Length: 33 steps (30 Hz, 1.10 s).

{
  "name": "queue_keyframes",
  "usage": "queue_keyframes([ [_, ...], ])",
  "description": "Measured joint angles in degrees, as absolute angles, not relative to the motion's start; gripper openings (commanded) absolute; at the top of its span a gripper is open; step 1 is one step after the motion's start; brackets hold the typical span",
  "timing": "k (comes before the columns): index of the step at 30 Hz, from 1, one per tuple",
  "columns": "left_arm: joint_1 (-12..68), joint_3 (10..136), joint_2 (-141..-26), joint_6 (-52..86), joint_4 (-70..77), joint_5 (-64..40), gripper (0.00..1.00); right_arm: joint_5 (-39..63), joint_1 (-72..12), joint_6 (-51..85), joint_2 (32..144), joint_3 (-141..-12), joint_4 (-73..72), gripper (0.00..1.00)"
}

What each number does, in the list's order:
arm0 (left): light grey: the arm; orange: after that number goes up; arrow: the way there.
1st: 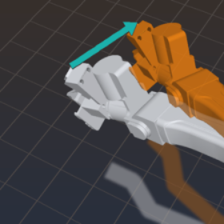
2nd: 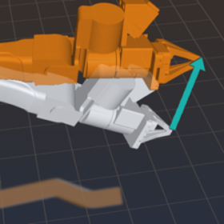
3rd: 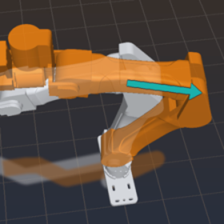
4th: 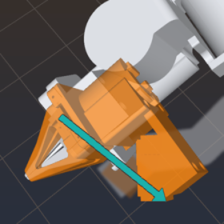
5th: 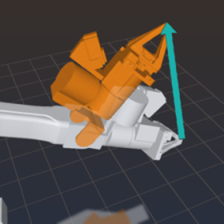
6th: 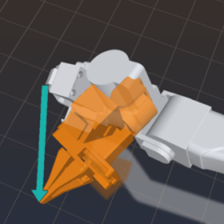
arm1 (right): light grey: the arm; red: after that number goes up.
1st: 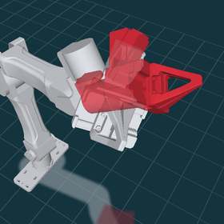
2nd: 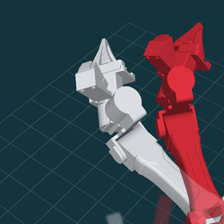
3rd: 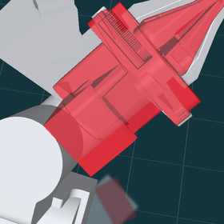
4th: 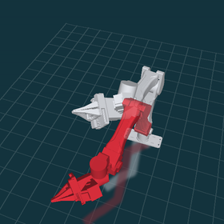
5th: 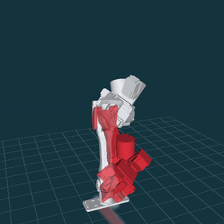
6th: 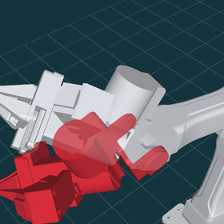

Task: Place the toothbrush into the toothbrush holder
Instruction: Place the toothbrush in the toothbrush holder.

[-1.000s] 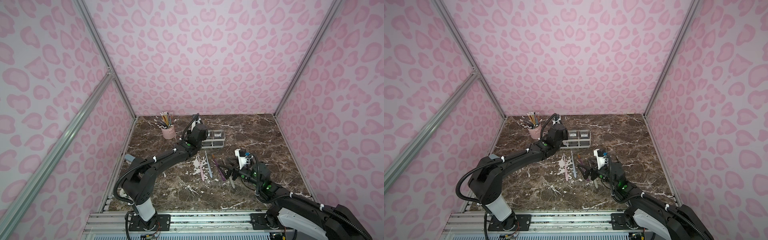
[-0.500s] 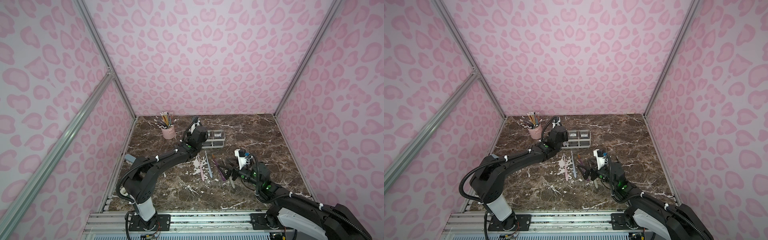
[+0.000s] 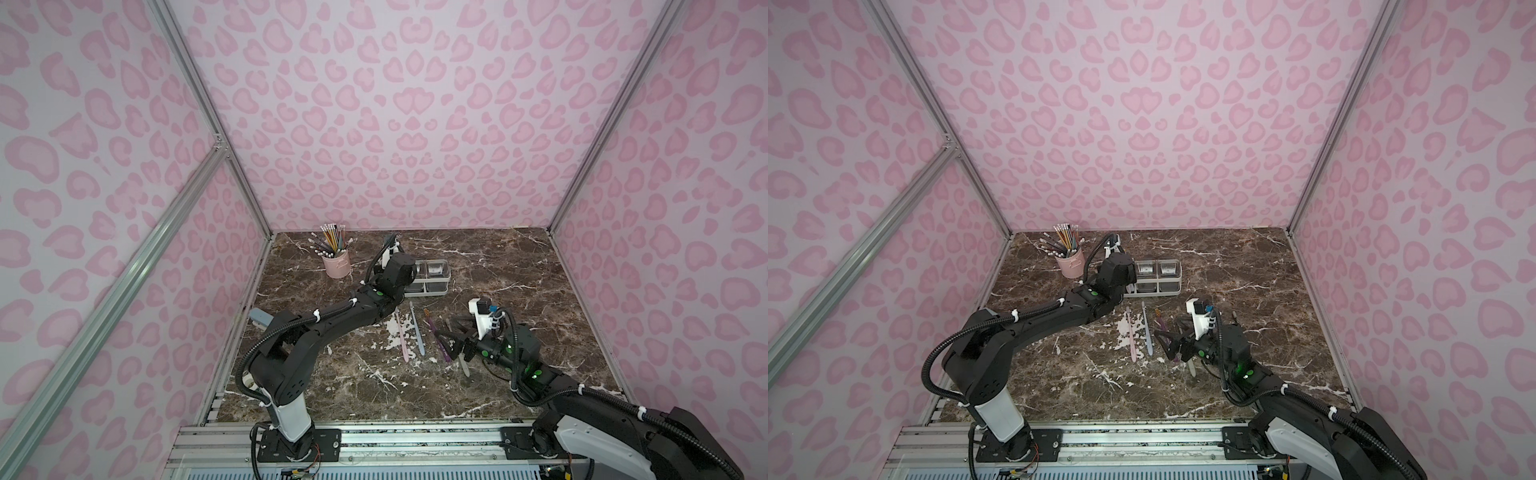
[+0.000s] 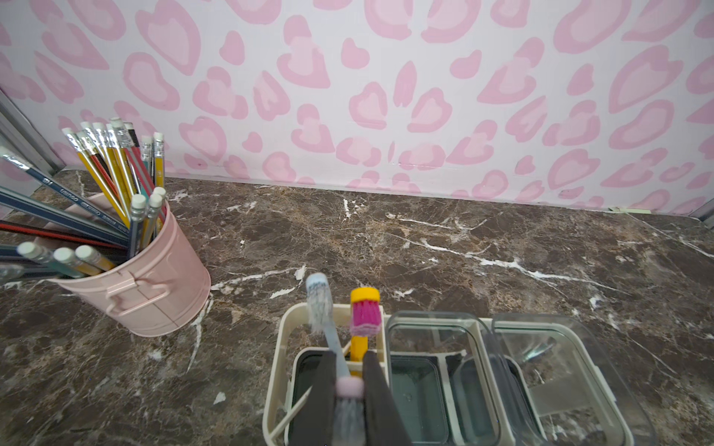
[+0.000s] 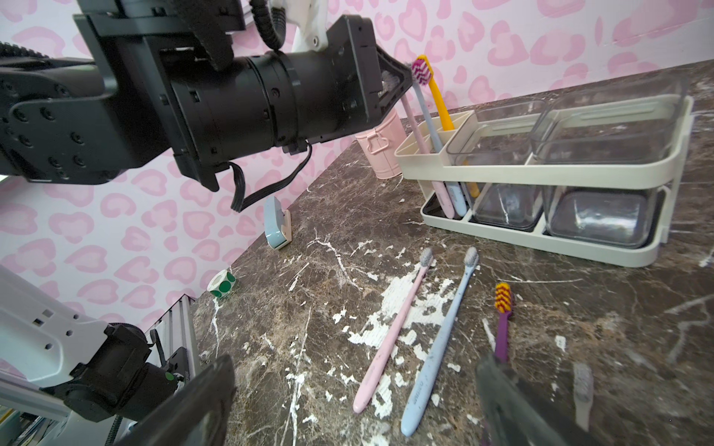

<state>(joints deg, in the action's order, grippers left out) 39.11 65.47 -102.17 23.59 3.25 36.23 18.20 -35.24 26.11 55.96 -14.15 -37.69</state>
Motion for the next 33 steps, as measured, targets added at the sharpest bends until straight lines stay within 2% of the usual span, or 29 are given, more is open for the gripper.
queue_keyframes([
  [5,39.11,65.47,-102.26,23.99,3.31,36.45,0.12,18.33,-35.27,26.09,55.92,-14.15,-37.71,0.99],
  [13,39.11,65.14,-102.37,24.01,4.16,36.69,0.08,18.37,-35.51,26.09,55.92,-14.15,-37.71,0.99],
  [20,39.13,64.95,-102.48,24.03,4.6,37.08,0.24,18.35,-35.55,26.06,56.1,-14.15,-37.71,0.99],
  [24,39.16,64.73,-102.48,24.16,4.43,37.06,0.29,18.37,-35.66,25.93,56.14,-14.15,-37.71,0.99],
  [33,39.16,64.77,-101.3,24.01,4.27,37.06,0.32,18.37,-35.88,25.91,56.21,-14.15,-37.71,0.99],
])
